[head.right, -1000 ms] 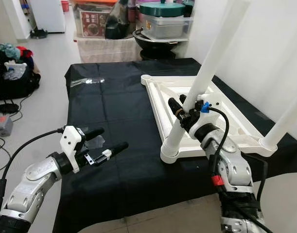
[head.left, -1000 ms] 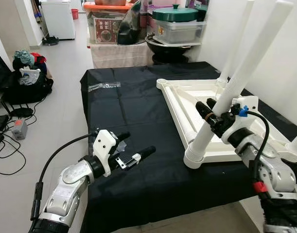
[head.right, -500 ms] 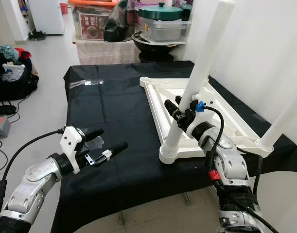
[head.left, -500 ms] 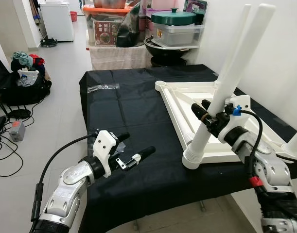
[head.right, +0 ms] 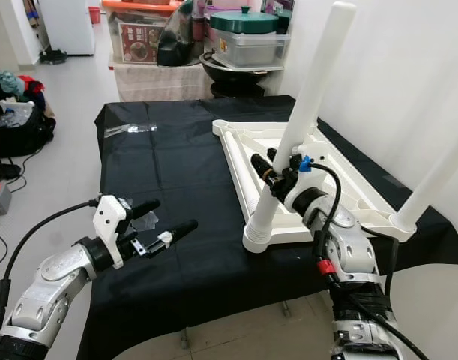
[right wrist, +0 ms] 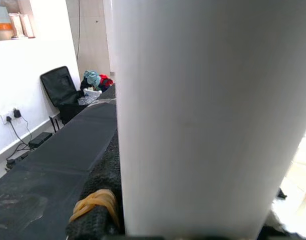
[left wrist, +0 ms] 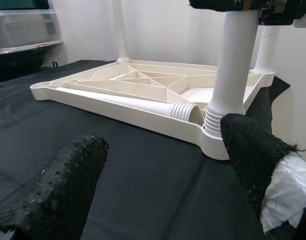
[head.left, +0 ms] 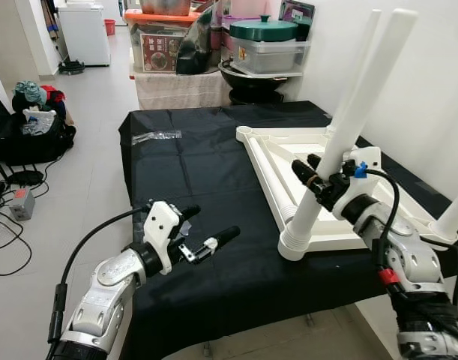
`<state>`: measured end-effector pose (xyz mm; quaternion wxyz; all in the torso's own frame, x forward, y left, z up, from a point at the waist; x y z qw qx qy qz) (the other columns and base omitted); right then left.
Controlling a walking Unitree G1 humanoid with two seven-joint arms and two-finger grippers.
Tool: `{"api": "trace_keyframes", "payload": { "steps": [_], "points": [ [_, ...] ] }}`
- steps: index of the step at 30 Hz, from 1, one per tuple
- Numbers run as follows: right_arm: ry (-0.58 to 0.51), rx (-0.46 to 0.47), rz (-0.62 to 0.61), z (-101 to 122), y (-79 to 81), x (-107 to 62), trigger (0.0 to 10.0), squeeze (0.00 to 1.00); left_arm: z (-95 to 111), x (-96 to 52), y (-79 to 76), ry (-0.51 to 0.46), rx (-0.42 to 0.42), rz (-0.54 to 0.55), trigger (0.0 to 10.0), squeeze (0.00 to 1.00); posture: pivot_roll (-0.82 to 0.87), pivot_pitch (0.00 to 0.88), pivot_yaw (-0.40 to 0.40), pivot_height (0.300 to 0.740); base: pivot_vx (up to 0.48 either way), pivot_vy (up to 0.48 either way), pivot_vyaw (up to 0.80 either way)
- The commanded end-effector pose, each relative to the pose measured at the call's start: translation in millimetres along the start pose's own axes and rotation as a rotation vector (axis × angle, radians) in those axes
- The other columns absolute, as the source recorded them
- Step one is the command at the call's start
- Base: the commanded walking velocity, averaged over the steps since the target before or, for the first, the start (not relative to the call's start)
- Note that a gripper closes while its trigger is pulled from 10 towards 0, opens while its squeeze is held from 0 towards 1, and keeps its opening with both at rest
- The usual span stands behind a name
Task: Building children table
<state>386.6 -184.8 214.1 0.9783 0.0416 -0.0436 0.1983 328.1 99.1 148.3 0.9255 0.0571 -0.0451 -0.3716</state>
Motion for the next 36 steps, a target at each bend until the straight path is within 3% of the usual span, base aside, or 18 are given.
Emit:
{"api": "trace_keyframes", "payload": {
  "steps": [1, 5, 8, 10, 14, 17, 21, 23, 27, 36],
  "points": [
    [0.094, -0.003, -0.030, -27, -2.1, -1.1, 0.0, 0.00, -2, -0.4, -2.7, 0.011, -0.006, -0.003, 10.0, 0.00, 0.04, 0.000, -0.095, 0.740, 0.000, 0.000, 0.00],
    [0.104, -0.020, -0.046, -28, -2.5, -0.9, 0.0, 0.00, -2, -0.5, -2.6, 0.012, -0.006, -0.002, 10.0, 0.00, 0.04, 0.000, -0.095, 0.740, 0.000, 0.000, 0.00],
    [0.187, -0.034, -0.217, -42, -15.2, -4.1, 0.0, 0.00, -3, 0.0, -2.5, 0.012, -0.006, 0.001, 10.0, 0.00, 0.03, 0.000, -0.096, 0.740, 0.000, 0.000, 0.00],
    [0.206, -0.028, -0.263, -46, -18.3, -6.1, 0.0, 0.00, -3, 0.2, -2.5, 0.012, -0.006, 0.002, 10.0, 0.00, 0.03, 0.000, -0.096, 0.740, 0.000, 0.000, 0.00],
    [0.250, -0.001, -0.372, -61, -19.1, -14.3, 0.0, 0.00, -3, 0.7, -2.4, 0.011, -0.007, 0.004, 10.0, 0.00, 0.03, 0.000, -0.093, 0.740, 0.000, 0.000, 0.00],
    [0.270, 0.064, -0.520, -75, -17.9, -26.0, 0.0, 0.00, -4, 2.0, -2.5, 0.011, -0.009, 0.002, 10.0, 0.00, 0.02, 0.000, -0.091, 0.740, 0.000, 0.000, 0.00],
    [0.243, 0.092, -0.668, -75, -23.4, -37.5, 0.0, 0.00, -3, 3.4, -1.6, 0.009, -0.008, 0.004, 10.0, 0.00, 0.02, 0.000, -0.093, 0.740, 0.000, 0.000, 0.00],
    [0.243, 0.092, -0.668, -75, -23.4, -37.5, 0.0, 0.00, -3, 3.4, -1.6, 0.009, -0.008, 0.004, 10.0, 0.00, 0.02, 0.000, -0.093, 0.740, 0.000, 0.000, 0.00],
    [0.214, 0.049, -0.794, -69, -22.8, -51.7, 0.0, 0.00, -4, 3.3, -2.4, 0.007, -0.011, 0.007, 10.0, 0.00, 0.02, 0.000, -0.094, 0.740, 0.000, 0.000, 0.00],
    [0.199, 0.012, -0.897, -62, -15.8, -63.9, 0.0, 0.00, -4, 3.4, -1.7, 0.007, -0.010, 0.012, 10.0, 0.00, 0.02, 0.000, -0.100, 0.740, 0.000, 0.000, 0.00]
  ]
}}
Point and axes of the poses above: a point about 5 cm out from each wrist's last joint towards the gripper, its own x axis pointing out of the wrist towards the gripper, its own z axis along the axis of the wrist's last joint, y = z × x, the point moved 5 cm from there along x, pointing out of the wrist towards the gripper, and after that the axes turned 2 degrees about x, right-handed, at the moved point
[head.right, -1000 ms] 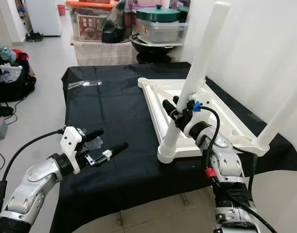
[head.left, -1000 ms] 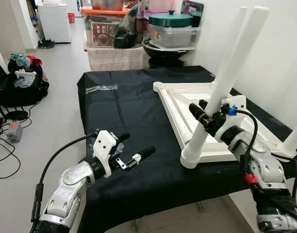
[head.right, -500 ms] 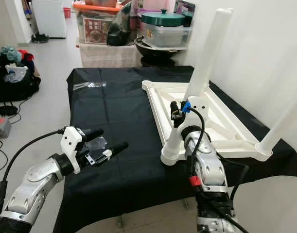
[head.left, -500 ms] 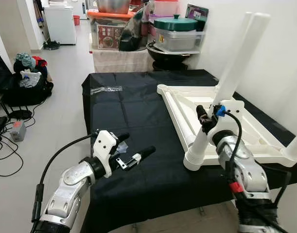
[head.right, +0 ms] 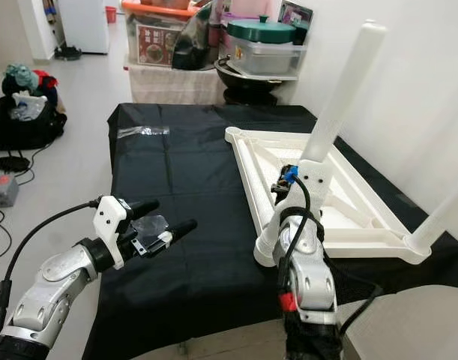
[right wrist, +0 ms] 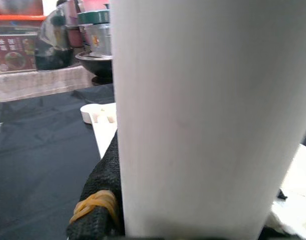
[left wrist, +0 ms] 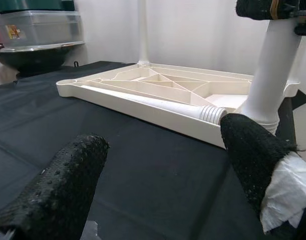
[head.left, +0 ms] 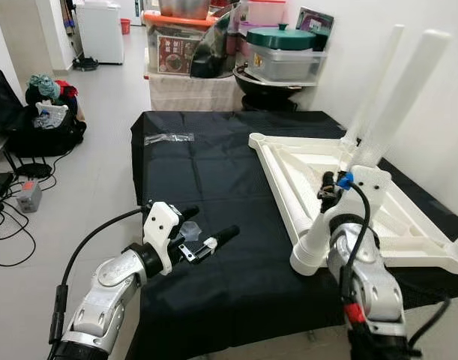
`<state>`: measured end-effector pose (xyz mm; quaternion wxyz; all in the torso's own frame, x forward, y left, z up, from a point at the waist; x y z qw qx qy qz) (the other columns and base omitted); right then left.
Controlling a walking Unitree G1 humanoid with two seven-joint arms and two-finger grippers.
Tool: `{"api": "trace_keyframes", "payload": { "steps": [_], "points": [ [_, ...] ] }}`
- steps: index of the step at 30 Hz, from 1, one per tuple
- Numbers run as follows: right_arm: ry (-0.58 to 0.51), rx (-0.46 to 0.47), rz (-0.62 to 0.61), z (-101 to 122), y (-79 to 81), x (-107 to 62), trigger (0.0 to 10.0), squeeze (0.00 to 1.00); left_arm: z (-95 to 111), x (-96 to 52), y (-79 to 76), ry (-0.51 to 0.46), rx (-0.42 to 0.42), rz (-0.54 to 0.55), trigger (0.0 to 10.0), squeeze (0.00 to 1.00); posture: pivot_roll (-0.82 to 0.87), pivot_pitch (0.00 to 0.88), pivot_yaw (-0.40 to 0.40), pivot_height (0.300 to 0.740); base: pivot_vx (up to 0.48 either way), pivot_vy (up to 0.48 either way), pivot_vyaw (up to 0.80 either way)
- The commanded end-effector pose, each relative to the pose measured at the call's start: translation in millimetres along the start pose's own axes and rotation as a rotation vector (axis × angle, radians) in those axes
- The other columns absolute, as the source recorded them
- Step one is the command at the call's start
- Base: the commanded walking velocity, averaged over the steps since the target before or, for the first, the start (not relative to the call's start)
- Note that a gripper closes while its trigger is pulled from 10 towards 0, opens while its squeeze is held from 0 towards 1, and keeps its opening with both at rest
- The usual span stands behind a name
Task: Building children table
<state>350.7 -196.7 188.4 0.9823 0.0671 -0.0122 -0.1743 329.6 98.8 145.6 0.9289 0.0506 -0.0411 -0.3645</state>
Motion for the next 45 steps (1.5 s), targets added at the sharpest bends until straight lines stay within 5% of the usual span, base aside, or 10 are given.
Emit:
{"api": "trace_keyframes", "payload": {
  "steps": [1, 11, 12, 15, 16, 26, 27, 32, 33, 45],
  "points": [
    [0.132, -0.073, -0.187, -34, -33.0, -6.1, 0.0, 0.00, -1, 2.3, -2.0, 0.002, 0.003, -0.002, 10.0, 0.00, 0.02, 0.000, -0.099, 0.740, 0.000, 0.000, 0.00],
    [0.185, -0.074, -0.154, -40, -23.8, -7.8, 0.0, 0.00, -2, 2.0, -1.4, 0.002, -0.001, 0.003, 10.0, 0.00, 0.02, 0.000, -0.102, 0.740, 0.000, 0.000, 0.00],
    [0.194, -0.072, -0.142, -41, -20.6, -8.8, 3.8, 0.00, -2, 2.0, -1.2, 0.002, -0.002, 0.004, 10.0, 0.00, 0.02, 0.000, -0.102, 0.740, 0.000, 0.000, 0.00],
    [0.192, -0.071, -0.144, -40, -20.5, -9.2, 3.8, 0.00, -2, 2.0, -1.2, 0.002, -0.002, 0.004, 10.0, 0.00, 0.02, 0.000, -0.102, 0.740, 0.000, 0.000, 0.00],
    [0.190, -0.070, -0.135, -40, -18.1, -9.5, 10.0, 0.00, -2, 2.0, -1.3, 0.003, -0.002, 0.004, 10.0, 0.00, 0.02, 0.000, -0.100, 0.740, 0.000, 0.000, 0.00],
    [0.183, -0.085, -0.097, -36, -12.7, -10.0, 10.0, 0.00, -2, 2.1, -1.4, 0.003, -0.003, 0.000, 10.0, 0.00, 0.02, 0.000, -0.097, 0.740, 0.000, 0.000, 0.00],
    [0.176, -0.081, -0.102, -34, -13.7, -10.2, 10.0, 1.00, -2, 2.1, -1.3, 0.003, -0.003, -0.001, 10.0, 0.00, 0.01, 0.000, -0.095, 0.740, 0.000, 0.000, 0.00],
    [0.163, -0.092, -0.105, -30, -14.7, -9.5, 10.0, 1.00, -2, 2.2, -0.9, 0.004, -0.002, -0.004, 10.0, 0.00, 0.01, 0.000, -0.092, 0.740, 0.000, 0.000, 0.00],
    [0.144, -0.097, -0.104, -26, -14.9, -8.5, 10.0, 0.00, -2, 2.1, -0.8, 0.005, -0.002, -0.005, 10.0, 0.00, 0.01, 0.000, -0.089, 0.740, 0.000, 0.000, 0.00],
    [-0.016, -0.047, 0.055, 19, -28.0, 2.1, 10.0, 0.00, -1, 1.7, 0.6, 0.007, 0.003, -0.011, 10.0, 0.00, 0.01, 0.000, -0.080, 0.740, 0.000, 0.000, 0.00]
  ]
}}
Point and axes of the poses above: a point about 5 cm out from each wrist's last joint towards the gripper, its own x axis pointing out of the wrist towards the gripper, its own z axis along the axis of the wrist's last joint, y = z × x, the point moved 5 cm from there along x, pointing out of the wrist towards the gripper, and after that the axes turned 2 degrees about x, right-handed, at the moved point
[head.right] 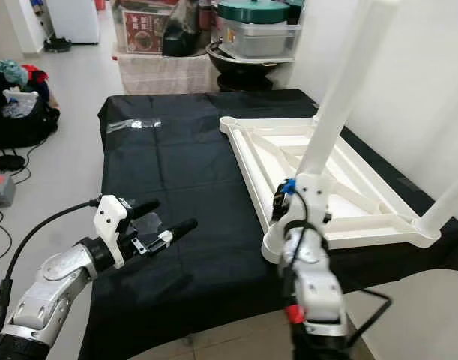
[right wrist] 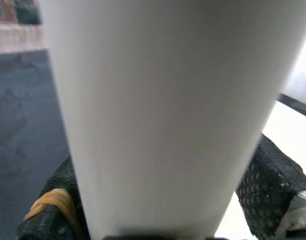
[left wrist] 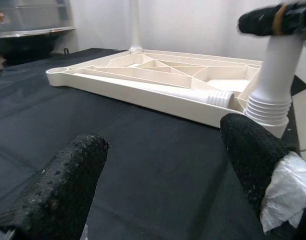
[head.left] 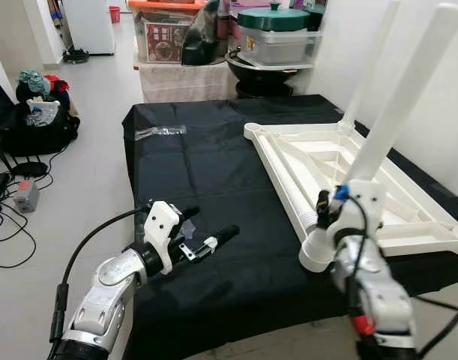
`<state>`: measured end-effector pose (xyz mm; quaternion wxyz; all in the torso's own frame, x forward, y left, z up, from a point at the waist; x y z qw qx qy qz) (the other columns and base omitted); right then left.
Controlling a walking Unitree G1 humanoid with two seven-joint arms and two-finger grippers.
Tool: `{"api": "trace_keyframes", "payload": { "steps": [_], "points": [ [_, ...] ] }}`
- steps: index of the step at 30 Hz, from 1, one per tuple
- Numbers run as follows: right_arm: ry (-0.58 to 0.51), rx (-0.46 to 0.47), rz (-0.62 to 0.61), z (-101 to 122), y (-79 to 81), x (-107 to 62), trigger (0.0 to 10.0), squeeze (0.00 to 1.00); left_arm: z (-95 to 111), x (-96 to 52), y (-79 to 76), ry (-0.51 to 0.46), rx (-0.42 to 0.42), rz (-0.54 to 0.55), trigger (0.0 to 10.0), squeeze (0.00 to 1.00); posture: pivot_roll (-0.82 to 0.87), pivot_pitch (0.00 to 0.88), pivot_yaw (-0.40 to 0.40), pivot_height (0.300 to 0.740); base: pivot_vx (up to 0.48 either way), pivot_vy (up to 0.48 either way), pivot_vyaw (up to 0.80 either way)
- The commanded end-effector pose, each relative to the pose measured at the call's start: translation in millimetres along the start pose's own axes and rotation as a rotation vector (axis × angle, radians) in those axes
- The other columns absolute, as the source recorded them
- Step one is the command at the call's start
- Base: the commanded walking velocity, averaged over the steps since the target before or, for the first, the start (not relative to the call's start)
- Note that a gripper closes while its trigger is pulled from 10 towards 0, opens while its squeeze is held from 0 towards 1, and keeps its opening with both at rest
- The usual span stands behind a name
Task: Building children table
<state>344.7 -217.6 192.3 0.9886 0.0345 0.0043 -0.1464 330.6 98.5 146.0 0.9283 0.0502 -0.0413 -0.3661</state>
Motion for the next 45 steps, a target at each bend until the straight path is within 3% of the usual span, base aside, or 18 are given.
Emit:
{"api": "trace_keyframes", "payload": {
  "steps": [1, 3, 6, 11, 15, 26, 27, 29, 33, 41, 43, 45],
  "points": [
    [-0.042, 0.022, -0.002, 11, -7.9, -0.2, 10.0, 0.00, -2, 0.8, 0.0, 0.008, 0.004, -0.008, 10.0, 0.00, 0.01, 0.000, -0.080, 0.740, 0.000, 0.000, 0.00],
    [-0.048, 0.024, 0.023, 14, -7.9, 0.1, 10.0, 0.00, -2, 0.6, 0.1, 0.008, 0.004, -0.008, 10.0, 0.00, 0.01, 0.000, -0.080, 0.740, 0.000, 0.000, 0.00],
    [-0.076, 0.014, 0.229, 29, -3.9, 1.5, 10.0, 0.00, -2, 0.0, -0.3, 0.010, 0.003, -0.016, 10.0, 0.00, 0.00, 0.000, -0.074, 0.740, 0.000, 0.000, 0.00],
    [-0.108, -0.045, 0.388, 43, -1.3, 1.7, 10.0, 0.00, -2, 0.6, 0.1, 0.011, 0.003, -0.020, 10.0, 0.00, 0.00, 0.000, -0.071, 0.740, 0.000, 0.000, 0.00],
    [-0.118, -0.104, 0.597, 49, 14.1, -3.3, 10.0, 0.00, -2, 1.1, -0.3, 0.012, 0.007, -0.027, 10.0, 0.00, 0.00, 0.000, -0.072, 0.740, 0.000, 0.000, 0.00],
    [-0.084, -0.140, 0.710, 44, 17.9, 8.1, 10.0, 0.00, -2, -0.7, 1.7, 0.017, 0.016, -0.026, 10.0, 0.00, 0.02, 0.000, -0.084, 0.740, 0.000, 0.000, 0.00],
    [-0.072, -0.125, 0.707, 42, 15.3, 15.2, 0.0, 0.00, -2, -1.1, 1.7, 0.018, 0.019, -0.025, 10.0, 0.00, 0.04, 0.000, -0.095, 0.740, 0.000, 0.000, 0.00],
    [-0.072, -0.125, 0.707, 42, 15.3, 15.2, 0.0, 0.00, -2, -1.1, 1.7, 0.018, 0.019, -0.025, 10.0, 0.00, 0.04, 0.000, -0.095, 0.740, 0.000, 0.000, 0.00],
    [-0.064, -0.100, 0.617, 37, 3.8, 31.1, 0.0, 0.00, -2, -3.3, 2.6, 0.021, 0.023, -0.021, 10.0, 0.00, 0.04, 0.000, -0.092, 0.740, 0.000, 0.000, 0.00],
    [-0.055, -0.079, 0.542, 32, -6.9, 35.4, 0.0, 0.00, -3, -2.7, 2.2, 0.023, 0.023, -0.025, 10.0, 0.00, 0.04, 0.000, -0.086, 0.740, 0.000, 0.000, 0.00],
    [-0.060, 0.012, 0.413, 20, -25.2, 33.5, 0.0, 0.00, -3, -1.2, 1.1, 0.023, 0.022, -0.032, 10.0, 0.00, 0.02, 0.000, -0.073, 0.740, 0.000, 0.000, 0.00],
    [-0.061, 0.030, 0.395, 18, -27.3, 31.1, 0.0, 0.00, -3, -1.2, 0.8, 0.024, 0.022, -0.033, 10.0, 0.00, 0.02, 0.000, -0.073, 0.740, 0.000, 0.000, 0.00]
  ]
}}
Point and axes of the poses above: a point about 5 cm out from each wrist's last joint towards the gripper, its own x axis pointing out of the wrist towards the gripper, its own z axis along the axis of the wrist's last joint, y = z × x, the point moved 5 cm from there along x, pointing out of the wrist towards the gripper, and after that the axes turned 2 degrees about x, right-handed, at the moved point
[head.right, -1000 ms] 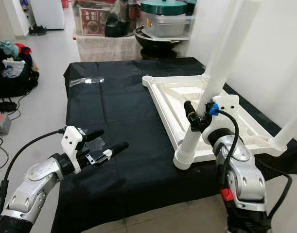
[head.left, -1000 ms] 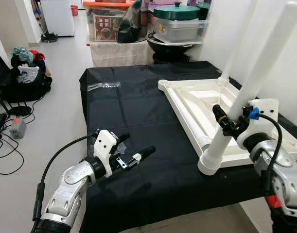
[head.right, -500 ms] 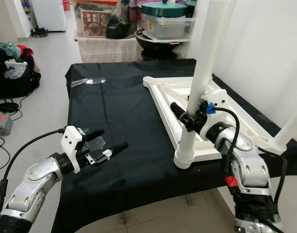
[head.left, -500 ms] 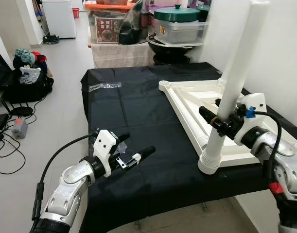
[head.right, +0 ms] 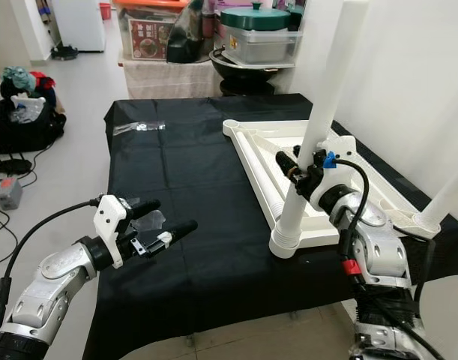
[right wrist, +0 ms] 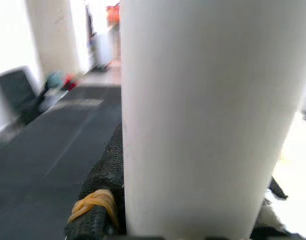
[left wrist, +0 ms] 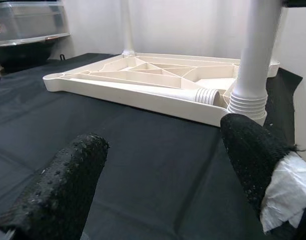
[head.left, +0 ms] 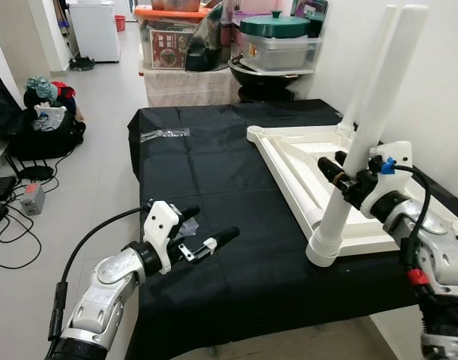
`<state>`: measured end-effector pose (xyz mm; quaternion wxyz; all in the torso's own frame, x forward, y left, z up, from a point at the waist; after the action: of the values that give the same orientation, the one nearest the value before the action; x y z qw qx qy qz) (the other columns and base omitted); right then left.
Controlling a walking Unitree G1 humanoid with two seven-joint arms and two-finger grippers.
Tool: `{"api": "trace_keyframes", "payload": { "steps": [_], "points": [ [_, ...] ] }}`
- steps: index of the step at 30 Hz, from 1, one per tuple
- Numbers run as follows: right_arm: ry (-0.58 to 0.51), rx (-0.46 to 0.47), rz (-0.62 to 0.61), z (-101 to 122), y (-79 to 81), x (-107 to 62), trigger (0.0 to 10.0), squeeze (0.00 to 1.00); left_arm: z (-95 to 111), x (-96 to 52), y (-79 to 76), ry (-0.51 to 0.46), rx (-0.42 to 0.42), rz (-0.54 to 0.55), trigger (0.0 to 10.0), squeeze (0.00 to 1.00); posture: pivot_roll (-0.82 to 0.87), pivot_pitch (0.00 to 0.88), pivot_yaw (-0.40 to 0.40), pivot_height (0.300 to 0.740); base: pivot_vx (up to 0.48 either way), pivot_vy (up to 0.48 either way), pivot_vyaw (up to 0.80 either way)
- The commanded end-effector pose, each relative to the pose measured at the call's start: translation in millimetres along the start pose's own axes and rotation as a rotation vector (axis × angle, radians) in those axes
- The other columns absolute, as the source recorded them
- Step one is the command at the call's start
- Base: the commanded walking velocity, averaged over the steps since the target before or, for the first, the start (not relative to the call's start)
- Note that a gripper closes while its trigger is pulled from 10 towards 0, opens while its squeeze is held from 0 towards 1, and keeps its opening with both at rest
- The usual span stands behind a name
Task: Building children table
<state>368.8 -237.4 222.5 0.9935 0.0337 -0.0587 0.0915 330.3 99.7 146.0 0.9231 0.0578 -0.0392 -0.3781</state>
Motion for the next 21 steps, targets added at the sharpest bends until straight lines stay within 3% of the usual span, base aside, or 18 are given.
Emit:
{"api": "trace_keyframes", "payload": {
  "steps": [1, 4, 11, 19, 20, 21],
  "points": [
    [0.045, 0.025, -0.095, -17, -15.0, -10.5, 0.0, 0.00, -4, -0.1, 0.0, 0.017, 0.009, -0.008, 10.0, 0.00, 0.02, 0.000, -0.069, 0.740, 0.000, 0.000, 0.00],
    [0.045, 0.029, -0.108, -20, -14.7, -12.8, 0.0, 0.00, -4, 0.0, -0.3, 0.017, 0.009, -0.009, 10.0, 0.00, 0.02, 0.000, -0.069, 0.740, 0.000, 0.000, 0.00],
    [0.067, 0.075, -0.131, -41, 2.3, -24.2, 0.0, 0.00, -4, 1.4, -1.2, 0.016, 0.008, -0.014, 10.0, 0.00, 0.01, 0.000, -0.065, 0.740, 0.000, 0.000, 0.00],
    [0.118, 0.048, -0.187, -54, 8.9, -25.8, 0.0, 0.00, -4, 1.1, -1.0, 0.016, 0.007, -0.012, 10.0, 0.00, 0.01, 0.000, -0.070, 0.740, 0.000, 0.000, 0.00],
    [0.143, 0.028, -0.249, -57, 5.9, -27.0, 0.0, 0.00, -4, 0.8, -0.8, 0.016, 0.007, -0.010, 10.0, 0.00, 0.01, 0.000, -0.072, 0.740, 0.000, 0.000, 0.00],
    [0.156, 0.008, -0.424, -58, -7.2, -33.9, 0.0, 0.00, -4, 0.4, -0.5, 0.015, 0.006, -0.006, 10.0, 0.00, 0.01, 0.000, -0.076, 0.740, 0.000, 0.000, 0.00]
  ]
}}
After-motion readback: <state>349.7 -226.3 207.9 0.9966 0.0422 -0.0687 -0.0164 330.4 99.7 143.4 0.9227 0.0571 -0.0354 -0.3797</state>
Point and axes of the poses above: a point about 5 cm out from each wrist's last joint towards the gripper, its own x axis pointing out of the wrist towards the gripper, its own z axis along the axis of the wrist's last joint, y = z × x, the point moved 5 cm from there along x, pointing out of the wrist towards the gripper, and after that the axes turned 2 degrees about x, right-handed, at the moved point
